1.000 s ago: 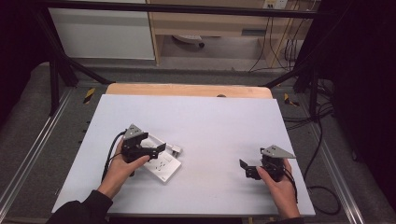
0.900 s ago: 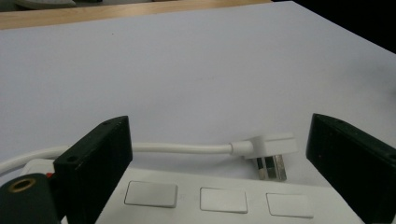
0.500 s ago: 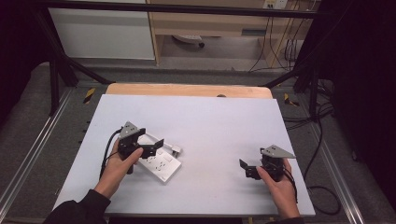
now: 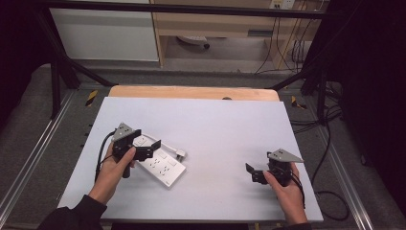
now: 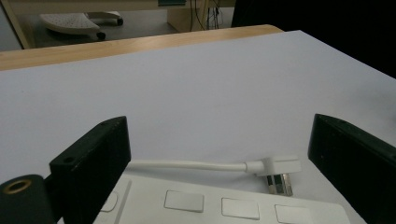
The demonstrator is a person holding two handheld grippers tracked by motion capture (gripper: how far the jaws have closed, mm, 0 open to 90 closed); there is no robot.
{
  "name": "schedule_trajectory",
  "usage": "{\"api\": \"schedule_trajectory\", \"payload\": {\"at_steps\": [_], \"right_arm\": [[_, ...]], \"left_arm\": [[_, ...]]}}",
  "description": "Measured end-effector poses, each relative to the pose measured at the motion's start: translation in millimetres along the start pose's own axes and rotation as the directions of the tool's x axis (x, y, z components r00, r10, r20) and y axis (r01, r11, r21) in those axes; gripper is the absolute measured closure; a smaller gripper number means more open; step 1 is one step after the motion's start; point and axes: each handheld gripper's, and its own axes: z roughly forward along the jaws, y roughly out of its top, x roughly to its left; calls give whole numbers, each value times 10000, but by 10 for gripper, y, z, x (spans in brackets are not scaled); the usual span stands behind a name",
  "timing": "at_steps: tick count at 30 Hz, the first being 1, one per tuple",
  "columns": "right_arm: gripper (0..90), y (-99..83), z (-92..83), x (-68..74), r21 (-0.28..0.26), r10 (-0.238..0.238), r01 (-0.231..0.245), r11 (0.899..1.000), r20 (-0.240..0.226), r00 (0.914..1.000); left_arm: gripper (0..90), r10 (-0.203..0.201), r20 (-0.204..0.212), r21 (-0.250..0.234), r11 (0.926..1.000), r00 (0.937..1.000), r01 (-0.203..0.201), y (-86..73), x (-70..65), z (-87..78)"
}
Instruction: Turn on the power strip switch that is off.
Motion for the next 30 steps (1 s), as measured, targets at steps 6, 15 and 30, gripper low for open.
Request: {"api": "schedule_trajectory", "payload": {"at_steps": [6, 15, 30], "right_arm": [[27, 1, 1, 1, -4, 12, -12, 10000, -7, 10000], [27, 2, -3, 0, -22, 32, -32, 10000, 9, 10000], [27, 0, -3, 2, 0, 59, -59, 10000, 42, 10000]], "left_arm": [[58, 37, 8, -138, 9999, 10000, -37, 55, 17, -151], [58, 176, -147, -125, 9998, 9997, -178, 74, 52, -378], [58, 132, -475, -277, 9995, 9988, -145, -10, 188, -778]]}}
